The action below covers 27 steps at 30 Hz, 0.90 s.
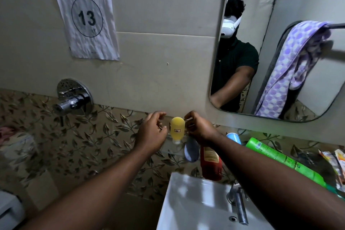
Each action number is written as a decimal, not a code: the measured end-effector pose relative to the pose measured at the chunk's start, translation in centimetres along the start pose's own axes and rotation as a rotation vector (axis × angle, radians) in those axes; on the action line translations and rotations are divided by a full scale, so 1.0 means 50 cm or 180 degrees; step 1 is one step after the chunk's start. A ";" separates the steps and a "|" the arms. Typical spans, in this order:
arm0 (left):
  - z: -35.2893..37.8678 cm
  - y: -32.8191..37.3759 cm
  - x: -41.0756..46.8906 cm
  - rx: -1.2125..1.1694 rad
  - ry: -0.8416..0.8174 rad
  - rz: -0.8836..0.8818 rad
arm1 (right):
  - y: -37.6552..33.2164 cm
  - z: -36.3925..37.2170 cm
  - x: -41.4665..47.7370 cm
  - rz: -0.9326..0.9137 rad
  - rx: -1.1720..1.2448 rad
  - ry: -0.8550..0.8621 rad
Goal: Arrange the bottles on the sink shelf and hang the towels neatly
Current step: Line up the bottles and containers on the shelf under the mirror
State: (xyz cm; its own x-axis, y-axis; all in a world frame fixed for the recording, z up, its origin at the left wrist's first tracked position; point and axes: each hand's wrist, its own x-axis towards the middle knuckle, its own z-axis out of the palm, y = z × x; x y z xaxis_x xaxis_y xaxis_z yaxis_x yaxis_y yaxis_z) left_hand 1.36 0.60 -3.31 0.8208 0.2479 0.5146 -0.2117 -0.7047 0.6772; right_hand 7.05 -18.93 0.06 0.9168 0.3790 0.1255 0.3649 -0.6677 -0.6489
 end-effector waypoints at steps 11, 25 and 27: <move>0.065 0.008 -0.120 0.1865 -0.0844 0.2682 | 0.021 -0.080 -0.030 -0.0006 -0.0042 0.0541; 0.059 0.057 -0.100 0.1231 -0.0548 0.2174 | 0.009 -0.101 -0.077 -0.0298 -0.0115 0.0196; 0.048 0.072 -0.081 0.0923 -0.0596 0.1845 | 0.010 -0.098 -0.079 -0.0283 -0.0069 -0.0049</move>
State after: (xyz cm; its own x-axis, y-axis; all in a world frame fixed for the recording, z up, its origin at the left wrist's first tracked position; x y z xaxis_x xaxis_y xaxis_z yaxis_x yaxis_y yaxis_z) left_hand -1.44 -4.55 -4.22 0.7010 -0.3253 0.6347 -0.5162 -0.8454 0.1369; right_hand 4.40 -23.88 2.92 0.8782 0.4471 0.1701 0.4482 -0.6448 -0.6192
